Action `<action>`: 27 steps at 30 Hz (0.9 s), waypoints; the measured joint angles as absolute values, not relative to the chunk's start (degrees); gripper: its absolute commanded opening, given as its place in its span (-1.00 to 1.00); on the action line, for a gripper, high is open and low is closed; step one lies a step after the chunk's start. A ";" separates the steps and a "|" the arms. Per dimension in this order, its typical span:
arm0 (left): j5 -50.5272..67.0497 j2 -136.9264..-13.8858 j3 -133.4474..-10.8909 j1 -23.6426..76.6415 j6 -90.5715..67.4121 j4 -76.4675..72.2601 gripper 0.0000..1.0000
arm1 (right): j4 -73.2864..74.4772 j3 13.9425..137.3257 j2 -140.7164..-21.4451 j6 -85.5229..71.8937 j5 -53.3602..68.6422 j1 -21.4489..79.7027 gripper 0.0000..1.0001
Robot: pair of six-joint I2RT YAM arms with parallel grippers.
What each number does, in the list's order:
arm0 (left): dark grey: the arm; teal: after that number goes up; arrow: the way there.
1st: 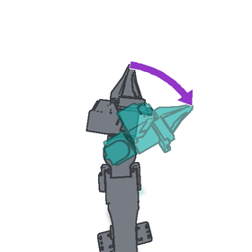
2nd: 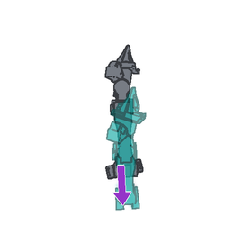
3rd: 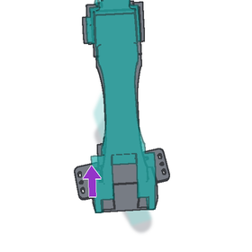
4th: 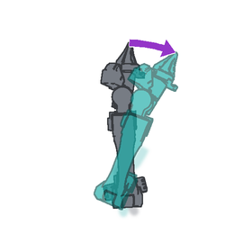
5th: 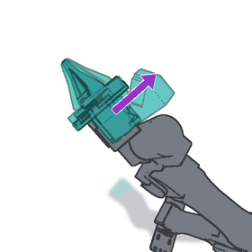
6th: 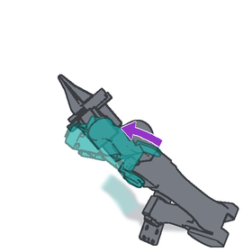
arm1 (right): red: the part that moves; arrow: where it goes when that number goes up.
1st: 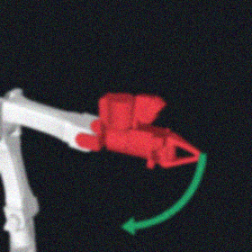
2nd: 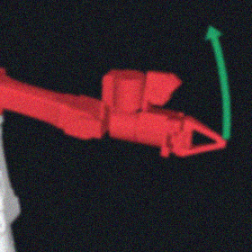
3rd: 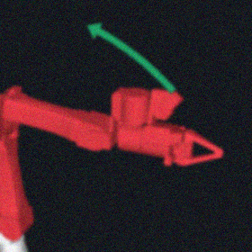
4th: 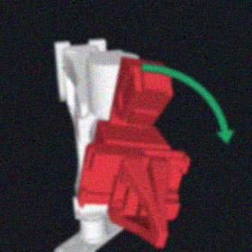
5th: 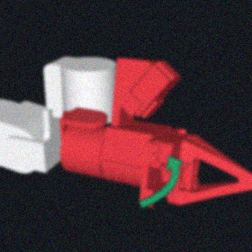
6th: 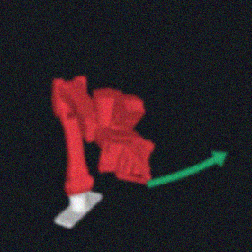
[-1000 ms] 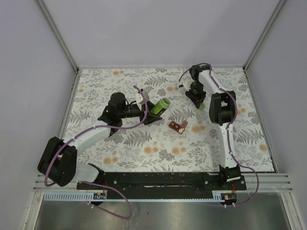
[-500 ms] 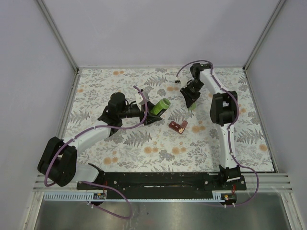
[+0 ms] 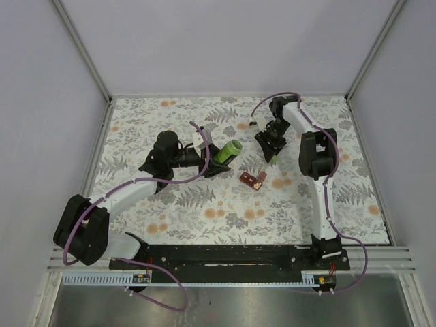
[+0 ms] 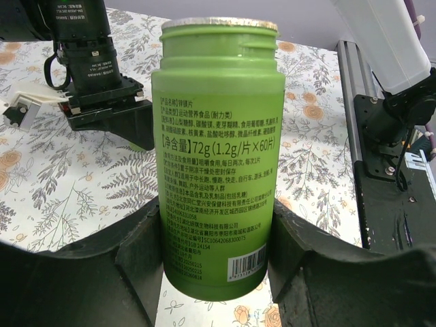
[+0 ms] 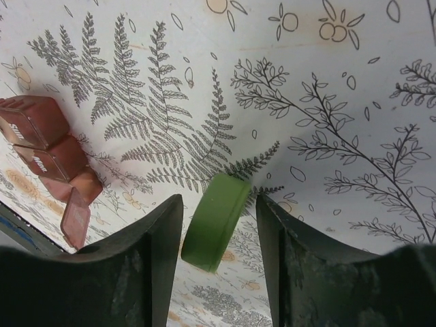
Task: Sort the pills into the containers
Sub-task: Adjust the lid of the pill bottle at the center of the board, then screw the lid of the pill bottle onto the pill bottle.
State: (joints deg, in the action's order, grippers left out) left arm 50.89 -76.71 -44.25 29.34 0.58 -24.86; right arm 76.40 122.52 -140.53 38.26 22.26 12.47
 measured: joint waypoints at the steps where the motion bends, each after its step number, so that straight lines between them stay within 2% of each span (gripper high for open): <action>1: 50.96 -76.71 -44.25 29.34 0.58 -24.86 -1.00 | 76.49 122.39 -140.29 38.02 21.78 12.49 0.17; 13: 51.33 -76.62 -44.25 29.34 0.64 -24.40 -1.00 | 76.38 122.45 -139.50 36.51 18.33 12.69 0.25; 27: 52.14 -76.60 -44.27 29.34 0.62 -23.57 -1.00 | 76.38 127.09 -137.73 36.18 14.74 12.71 0.25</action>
State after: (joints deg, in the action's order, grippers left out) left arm 52.14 -76.60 -44.27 29.34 0.62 -23.57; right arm 76.38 127.09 -137.73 36.18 14.74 12.71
